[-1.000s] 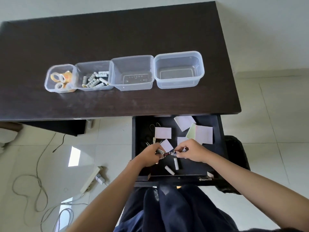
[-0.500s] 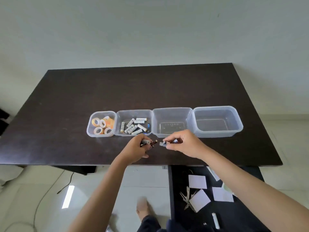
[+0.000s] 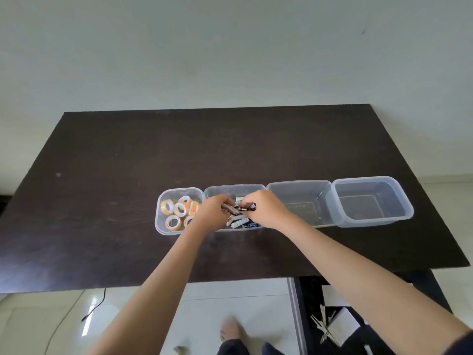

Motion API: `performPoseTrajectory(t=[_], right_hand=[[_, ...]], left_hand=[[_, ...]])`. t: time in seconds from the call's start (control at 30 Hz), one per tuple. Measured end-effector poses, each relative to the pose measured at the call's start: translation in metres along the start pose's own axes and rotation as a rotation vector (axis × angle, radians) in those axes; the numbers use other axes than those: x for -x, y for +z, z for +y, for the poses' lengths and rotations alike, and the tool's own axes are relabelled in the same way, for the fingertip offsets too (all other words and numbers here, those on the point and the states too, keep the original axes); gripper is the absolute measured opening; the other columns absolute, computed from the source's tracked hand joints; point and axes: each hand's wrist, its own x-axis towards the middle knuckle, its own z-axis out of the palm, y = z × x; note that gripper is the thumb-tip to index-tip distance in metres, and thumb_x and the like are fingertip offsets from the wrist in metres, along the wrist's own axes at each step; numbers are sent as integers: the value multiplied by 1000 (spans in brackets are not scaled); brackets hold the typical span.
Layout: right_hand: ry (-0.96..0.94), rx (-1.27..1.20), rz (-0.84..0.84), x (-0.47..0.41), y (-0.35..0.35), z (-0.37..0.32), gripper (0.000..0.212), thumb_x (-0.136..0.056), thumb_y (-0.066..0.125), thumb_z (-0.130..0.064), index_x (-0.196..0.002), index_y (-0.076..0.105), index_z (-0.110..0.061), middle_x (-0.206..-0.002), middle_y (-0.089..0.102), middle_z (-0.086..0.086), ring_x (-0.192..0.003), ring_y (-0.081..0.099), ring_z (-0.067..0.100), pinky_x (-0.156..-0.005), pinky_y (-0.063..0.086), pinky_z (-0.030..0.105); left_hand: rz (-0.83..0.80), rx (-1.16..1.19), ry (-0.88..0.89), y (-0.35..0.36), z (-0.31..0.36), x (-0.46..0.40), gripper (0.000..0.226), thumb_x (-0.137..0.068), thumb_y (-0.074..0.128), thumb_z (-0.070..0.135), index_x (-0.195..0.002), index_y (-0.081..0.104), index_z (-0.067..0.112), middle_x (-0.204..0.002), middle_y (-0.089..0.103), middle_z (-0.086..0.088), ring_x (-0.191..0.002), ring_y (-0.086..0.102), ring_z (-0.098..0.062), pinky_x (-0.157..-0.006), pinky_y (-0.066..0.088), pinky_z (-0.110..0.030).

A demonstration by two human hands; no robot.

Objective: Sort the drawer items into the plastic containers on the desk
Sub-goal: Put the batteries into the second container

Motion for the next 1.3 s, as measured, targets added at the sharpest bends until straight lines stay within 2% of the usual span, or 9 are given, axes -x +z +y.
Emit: performPoseTrajectory(t=[0.13, 0.27, 0.43, 0.57, 0.67, 0.87, 1.0, 1.17, 1.3], right_hand=[[40, -132, 91, 7, -2, 5, 29, -84, 66, -6, -109, 72, -17, -110, 72, -2, -102, 66, 15, -90, 51, 27], [6, -193, 158, 27, -10, 16, 29, -86, 63, -5, -111, 71, -17, -114, 70, -2, -103, 66, 15, -95, 51, 29], [-35, -272, 197, 73, -16, 36, 20, -86, 65, -7, -101, 74, -16, -97, 73, 0, -89, 66, 10, -84, 52, 21], [-40, -307, 170, 119, -13, 66, 16, -83, 69, -4, -95, 75, -14, -87, 70, -4, -76, 62, 10, -68, 50, 18], [-16, -339, 131, 156, -8, 99, 17, -81, 71, -3, -93, 75, -13, -83, 67, -11, -70, 59, 9, -65, 50, 15], [143, -290, -9, 233, 15, 194, 16, -84, 67, -8, -97, 73, -15, -86, 66, -11, -69, 61, 1, -67, 49, 12], [241, -226, -135, 281, 40, 253, 15, -84, 66, -10, -98, 71, -14, -86, 65, -5, -71, 58, 2, -64, 44, 7], [291, -161, -279, 313, 75, 299, 20, -80, 66, -9, -99, 70, -15, -84, 63, -5, -71, 56, 9, -79, 54, 32], [233, -70, -361, 317, 94, 310, 35, -82, 63, -12, -115, 64, -25, -106, 56, -1, -95, 57, 16, -86, 49, 33]], left_hand=[[-2, 36, 38, 10, -10, -2, 50, -81, 56, 1, -124, 57, 26, -118, 65, 2, -106, 61, -20, -86, 51, -32], [136, 111, 114, 21, -13, 7, 43, -85, 59, 5, -126, 56, 18, -126, 61, -1, -114, 57, -19, -90, 40, -21], [345, 194, 218, 49, 2, 43, 32, -85, 63, 3, -116, 63, 12, -121, 61, -6, -113, 56, -18, -92, 37, -13], [380, 223, 344, 90, 26, 79, 28, -82, 65, 4, -109, 66, 12, -105, 64, 0, -96, 58, -9, -85, 35, -1], [320, 241, 364, 135, 45, 102, 25, -82, 63, 8, -107, 67, 14, -99, 60, 8, -90, 60, -7, -77, 44, -8], [100, 222, 246, 240, 79, 138, 25, -86, 61, 11, -111, 64, 15, -104, 58, 7, -93, 56, -5, -79, 38, -1], [-55, 152, 104, 307, 88, 157, 30, -88, 59, 16, -118, 61, 16, -115, 55, 5, -99, 58, -11, -86, 46, -17], [-268, 23, 12, 369, 96, 175, 30, -88, 58, 18, -118, 61, 16, -117, 57, -2, -108, 56, -18, -95, 45, -27], [-423, -136, 12, 403, 100, 179, 34, -85, 56, 16, -117, 63, 20, -117, 56, -6, -112, 53, -25, -95, 45, -33]])
